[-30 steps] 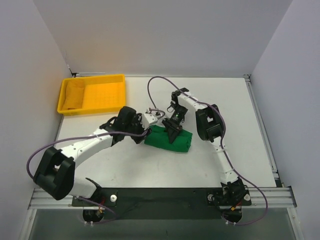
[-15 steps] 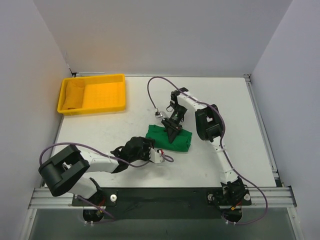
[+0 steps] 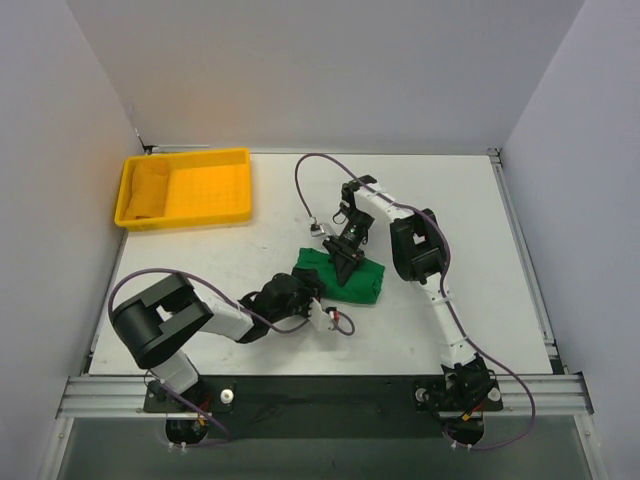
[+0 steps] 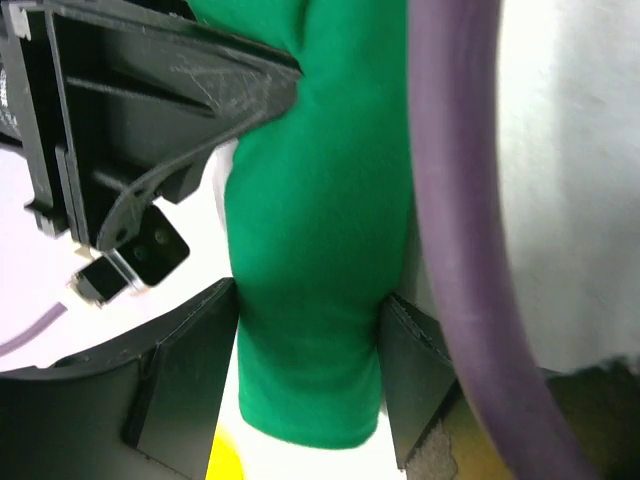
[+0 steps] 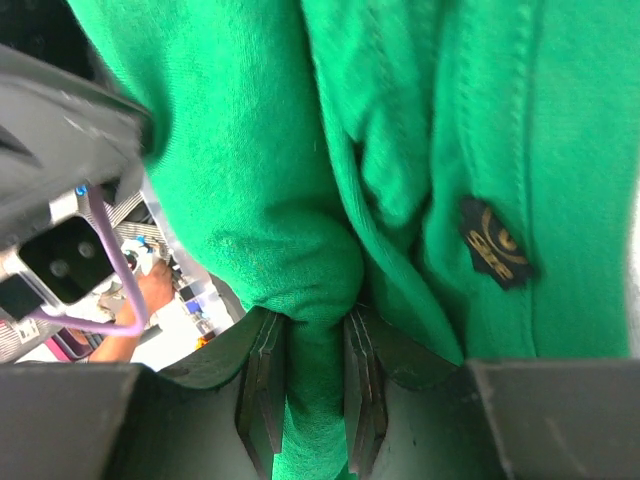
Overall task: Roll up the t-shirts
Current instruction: Roll the T-shirt to the center of the board.
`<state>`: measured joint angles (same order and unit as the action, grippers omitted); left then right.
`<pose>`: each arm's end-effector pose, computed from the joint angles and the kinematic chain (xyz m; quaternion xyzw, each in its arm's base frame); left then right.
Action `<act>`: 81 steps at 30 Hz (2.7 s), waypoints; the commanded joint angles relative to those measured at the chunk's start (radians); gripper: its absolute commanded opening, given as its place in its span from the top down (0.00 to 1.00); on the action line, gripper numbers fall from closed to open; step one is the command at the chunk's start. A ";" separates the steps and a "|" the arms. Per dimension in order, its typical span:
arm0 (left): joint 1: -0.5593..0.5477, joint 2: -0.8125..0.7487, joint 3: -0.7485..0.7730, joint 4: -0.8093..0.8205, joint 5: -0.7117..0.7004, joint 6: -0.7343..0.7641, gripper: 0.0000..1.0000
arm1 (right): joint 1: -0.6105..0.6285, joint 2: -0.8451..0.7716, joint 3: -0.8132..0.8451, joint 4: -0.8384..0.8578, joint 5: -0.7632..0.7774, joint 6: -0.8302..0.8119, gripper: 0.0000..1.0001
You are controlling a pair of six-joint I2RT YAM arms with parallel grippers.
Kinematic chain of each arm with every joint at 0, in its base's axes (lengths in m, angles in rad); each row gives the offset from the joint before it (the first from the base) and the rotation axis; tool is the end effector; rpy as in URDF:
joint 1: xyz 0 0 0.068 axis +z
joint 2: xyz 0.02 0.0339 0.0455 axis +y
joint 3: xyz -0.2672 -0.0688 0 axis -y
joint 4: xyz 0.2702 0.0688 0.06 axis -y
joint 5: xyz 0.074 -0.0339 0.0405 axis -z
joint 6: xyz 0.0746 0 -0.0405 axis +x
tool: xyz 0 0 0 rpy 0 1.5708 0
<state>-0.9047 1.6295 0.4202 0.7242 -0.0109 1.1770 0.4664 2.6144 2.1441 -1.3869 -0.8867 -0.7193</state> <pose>0.1976 -0.2502 0.0794 0.7374 0.4352 0.0747 0.5112 0.4070 0.2696 0.0628 0.4488 -0.7757 -0.4374 0.0743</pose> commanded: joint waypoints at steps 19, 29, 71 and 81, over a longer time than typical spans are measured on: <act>0.145 0.279 0.810 -1.498 0.497 -0.105 0.97 | -0.356 -0.364 -0.222 0.106 -0.069 0.001 0.00; 0.142 0.438 1.058 -1.741 0.607 -0.214 0.94 | -0.543 -0.965 -0.802 0.621 -0.012 -0.099 0.00; 0.219 0.790 1.457 -2.254 0.893 -0.148 0.91 | -0.146 -1.488 -1.879 1.706 0.031 -0.801 0.04; 0.224 0.810 1.479 -2.284 0.904 -0.132 0.91 | -0.144 -1.438 -1.880 1.678 0.051 -0.899 0.05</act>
<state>-0.6830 2.3898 1.8858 -1.3819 0.9001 0.9955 0.3153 1.1267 0.2584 0.2897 -0.8356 -1.5597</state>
